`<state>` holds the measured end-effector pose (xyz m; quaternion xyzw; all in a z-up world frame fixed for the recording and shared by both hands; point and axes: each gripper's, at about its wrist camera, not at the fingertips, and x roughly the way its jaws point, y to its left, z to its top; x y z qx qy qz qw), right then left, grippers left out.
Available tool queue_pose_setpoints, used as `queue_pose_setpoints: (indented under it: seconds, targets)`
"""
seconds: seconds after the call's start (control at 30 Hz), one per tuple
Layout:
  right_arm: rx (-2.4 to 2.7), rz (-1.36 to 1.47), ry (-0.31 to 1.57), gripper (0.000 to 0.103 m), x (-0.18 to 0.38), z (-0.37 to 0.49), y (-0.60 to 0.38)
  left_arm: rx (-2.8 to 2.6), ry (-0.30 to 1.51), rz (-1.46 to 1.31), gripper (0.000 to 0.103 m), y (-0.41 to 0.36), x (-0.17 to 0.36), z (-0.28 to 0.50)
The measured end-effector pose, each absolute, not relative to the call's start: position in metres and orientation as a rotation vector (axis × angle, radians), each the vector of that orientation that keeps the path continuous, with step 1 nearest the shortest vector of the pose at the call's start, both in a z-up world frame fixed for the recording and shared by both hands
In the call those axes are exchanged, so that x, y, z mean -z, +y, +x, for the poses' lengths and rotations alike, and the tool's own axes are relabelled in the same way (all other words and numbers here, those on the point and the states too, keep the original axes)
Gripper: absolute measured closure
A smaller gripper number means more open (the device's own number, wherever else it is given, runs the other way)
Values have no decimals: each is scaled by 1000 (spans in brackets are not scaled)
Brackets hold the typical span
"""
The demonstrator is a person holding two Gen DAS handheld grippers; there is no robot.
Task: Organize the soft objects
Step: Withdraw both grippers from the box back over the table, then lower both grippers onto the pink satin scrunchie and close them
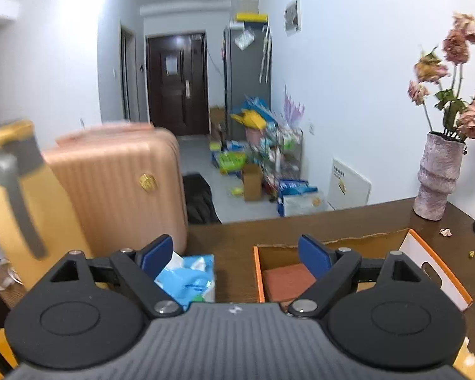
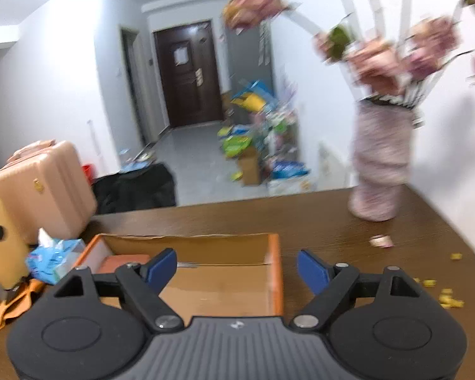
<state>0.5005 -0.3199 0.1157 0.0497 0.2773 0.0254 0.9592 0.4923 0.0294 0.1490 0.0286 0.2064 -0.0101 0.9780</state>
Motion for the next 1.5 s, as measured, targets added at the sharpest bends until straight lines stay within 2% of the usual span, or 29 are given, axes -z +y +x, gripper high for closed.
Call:
queue_pose_setpoints:
  seconds: [0.13,0.3,0.5,0.63,0.87,0.9,0.97,1.1,1.23,1.33,1.37,1.5]
  targets:
    - [-53,117,525,20,-121,470,-329,36,377,39,14,21,-164,455]
    - [-73,134,457,20,-124,422,-331,21,322,37,8,15,-159,404]
    - [-98,77,314,19,-110,331,-319,-4,271,97,6,6,-123,315]
    - [-139,24,248,14,-93,260,-302,35,238,68,3,5,-99,249]
    - [-216,-49,239,12,-43,144,-269,96,215,3,0,8,-52,143]
    - [-223,-55,238,12,-36,128,-264,113,224,-4,0,9,-46,133]
    - [-198,-5,242,5,-20,100,-259,146,230,17,0,9,-34,116]
    - [-196,119,257,4,8,71,-251,178,238,43,0,10,-21,100]
    - [-170,43,279,5,16,74,-241,184,240,61,0,9,-17,104]
    - [-192,60,302,11,18,87,-240,180,264,30,0,10,-12,117]
    - [-203,68,324,19,18,93,-239,176,283,22,0,10,-9,125]
    - [-240,78,402,37,22,124,-230,176,351,1,0,11,0,161]
